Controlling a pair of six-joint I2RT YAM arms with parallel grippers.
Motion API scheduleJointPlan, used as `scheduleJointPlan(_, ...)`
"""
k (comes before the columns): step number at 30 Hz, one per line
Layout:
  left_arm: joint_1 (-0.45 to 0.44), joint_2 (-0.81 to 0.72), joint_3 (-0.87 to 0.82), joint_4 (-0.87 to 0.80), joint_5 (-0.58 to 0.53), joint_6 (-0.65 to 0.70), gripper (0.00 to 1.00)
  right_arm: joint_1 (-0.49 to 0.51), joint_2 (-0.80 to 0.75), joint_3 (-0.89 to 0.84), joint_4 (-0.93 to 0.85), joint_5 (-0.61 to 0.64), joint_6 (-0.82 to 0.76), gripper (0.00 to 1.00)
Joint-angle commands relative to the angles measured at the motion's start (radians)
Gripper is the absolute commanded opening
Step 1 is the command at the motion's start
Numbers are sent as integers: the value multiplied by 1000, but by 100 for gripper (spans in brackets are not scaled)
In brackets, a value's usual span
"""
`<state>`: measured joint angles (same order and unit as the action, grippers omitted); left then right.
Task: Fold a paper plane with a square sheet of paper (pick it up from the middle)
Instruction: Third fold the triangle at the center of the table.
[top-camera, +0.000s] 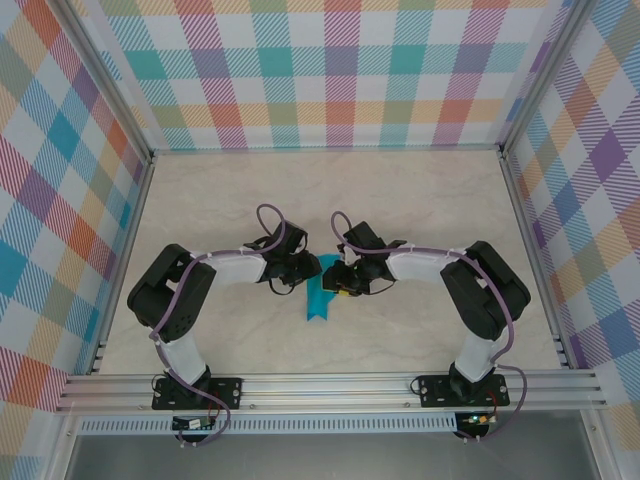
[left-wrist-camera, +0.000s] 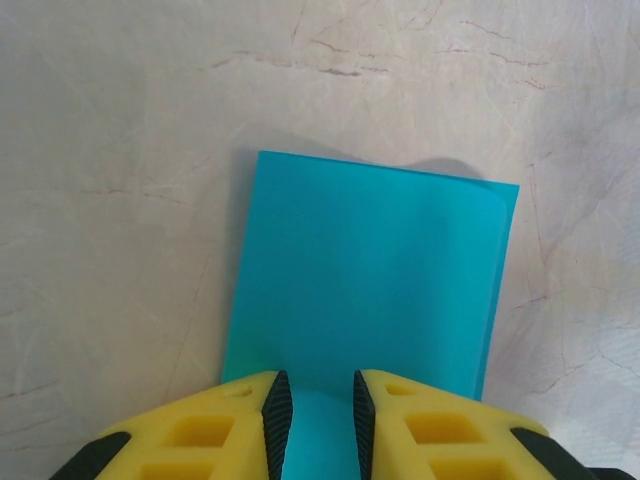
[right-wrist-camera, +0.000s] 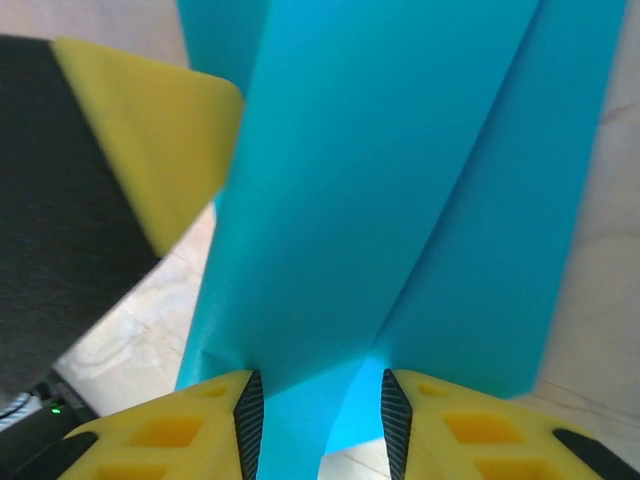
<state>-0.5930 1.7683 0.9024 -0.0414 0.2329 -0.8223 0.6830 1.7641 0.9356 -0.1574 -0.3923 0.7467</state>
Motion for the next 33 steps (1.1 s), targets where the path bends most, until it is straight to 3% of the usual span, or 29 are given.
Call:
scheduleJointPlan(1, 19, 3, -42, -75, -6, -10, 27, -17, -25, -27, 69, -51, 52, 41)
scheduleJointPlan(15, 21, -5, -50, -75, -3, -7, 27, -59, -60, -67, 113, -135, 72, 49)
scheduleJointPlan(20, 21, -10, -47, -74, -1, -5, 28, -59, -69, -66, 64, -85, 60, 50)
scheduleJointPlan(22, 21, -7, -44, -70, 7, 1, 28, -62, -61, -56, 35, -63, 54, 47)
scheduleJointPlan(27, 21, -20, -41, -50, 29, 16, 28, -79, -1, -28, 6, -63, 29, 29)
scheduleJointPlan(33, 21, -92, -28, -59, 36, 40, 31, -79, 23, -24, -27, -53, 29, 18)
